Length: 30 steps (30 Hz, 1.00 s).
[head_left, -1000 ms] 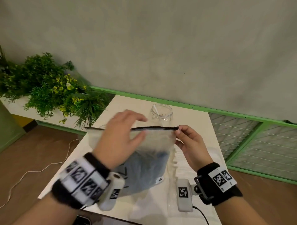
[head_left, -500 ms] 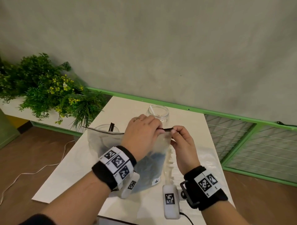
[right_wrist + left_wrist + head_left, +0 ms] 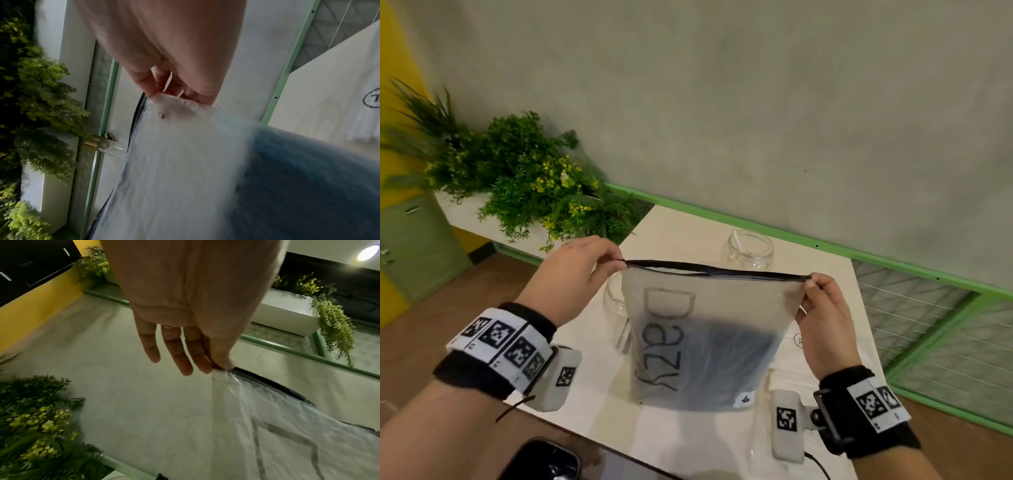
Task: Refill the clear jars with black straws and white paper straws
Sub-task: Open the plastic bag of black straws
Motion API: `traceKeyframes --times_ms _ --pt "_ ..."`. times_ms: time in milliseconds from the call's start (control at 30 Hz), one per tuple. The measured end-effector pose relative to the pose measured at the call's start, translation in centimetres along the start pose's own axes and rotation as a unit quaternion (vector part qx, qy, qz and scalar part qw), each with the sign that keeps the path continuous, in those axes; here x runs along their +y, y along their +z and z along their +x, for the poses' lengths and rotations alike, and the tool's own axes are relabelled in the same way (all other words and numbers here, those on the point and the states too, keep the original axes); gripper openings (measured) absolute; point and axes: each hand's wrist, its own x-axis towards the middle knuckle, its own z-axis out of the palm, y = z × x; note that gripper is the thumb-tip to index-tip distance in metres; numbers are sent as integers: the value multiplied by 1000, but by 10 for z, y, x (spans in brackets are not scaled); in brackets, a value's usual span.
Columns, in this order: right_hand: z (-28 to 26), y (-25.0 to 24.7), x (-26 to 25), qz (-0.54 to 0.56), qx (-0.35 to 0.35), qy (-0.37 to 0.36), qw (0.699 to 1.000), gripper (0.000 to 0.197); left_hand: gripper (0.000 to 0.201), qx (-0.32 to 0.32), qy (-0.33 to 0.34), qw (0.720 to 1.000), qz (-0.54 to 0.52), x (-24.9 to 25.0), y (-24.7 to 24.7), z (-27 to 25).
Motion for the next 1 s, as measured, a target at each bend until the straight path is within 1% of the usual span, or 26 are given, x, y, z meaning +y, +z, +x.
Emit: traceKeyframes --times_ms 67,133,200,267,300,333,400,433,467,567,633,667,700,733,767,800,833,867,900,933,967,1000 --pt "-2 1 -2 4 -14 4 1000 28 19 27 13 999 12 1 2 -1" --pt "-5 3 -4 4 -28 8 1000 28 35 38 45 997 49 15 6 -2" --pt "-7 5 -4 0 -40 14 999 27 48 14 95 991 91 42 16 -4" --pt "-8 6 -4 -5 -50 20 999 26 53 -25 135 981 137 69 30 -3" --pt "-8 6 -5 -9 -51 20 998 25 51 -41 143 977 151 77 36 0" --pt "-9 5 -5 -14 -51 18 998 24 42 -54 143 977 151 82 40 4" --pt "-10 1 -8 -26 -53 13 998 21 20 -60 150 977 141 82 42 11" --pt "-10 -1 -9 -28 -54 9 998 21 14 -60 159 976 137 80 42 13" --pt "-10 -4 -10 -29 -56 8 998 20 14 -67 168 974 136 79 42 15" --pt "-12 -8 -14 -32 -69 10 997 18 26 -118 182 963 160 87 42 23" --pt "-12 -9 -14 -60 -66 -5 996 19 27 -152 194 954 169 92 45 29" --pt "-12 -11 -13 -105 -59 -37 992 21 27 -164 201 952 160 93 46 31" --pt "-12 -13 -13 -179 -50 -98 978 22 28 -169 207 954 137 95 46 32" --pt "-13 -14 -15 -267 -41 -180 946 22 31 -172 211 956 113 95 46 31" --pt "-16 -12 -18 -353 -41 -269 895 20 37 -176 215 956 96 95 45 30" --pt "-21 -7 -22 -424 -62 -350 833 23 45 -185 221 953 89 95 45 28" --pt "-25 1 -25 -482 -104 -408 768 32 52 -196 227 950 84 95 46 25" --pt "-27 9 -27 -537 -153 -440 703 42 56 -206 232 948 77 97 45 21" --pt "-25 14 -25 -588 -199 -450 642 50 58 -217 234 945 69 99 43 18" --pt "-21 19 -23 -635 -235 -435 594 54 59 -230 233 943 62 101 41 15" --pt "-15 21 -21 -674 -259 -404 562 53 61 -243 227 941 57 101 40 11" --pt "-6 21 -20 -709 -267 -372 536 48 61 -250 221 941 54 100 38 8"
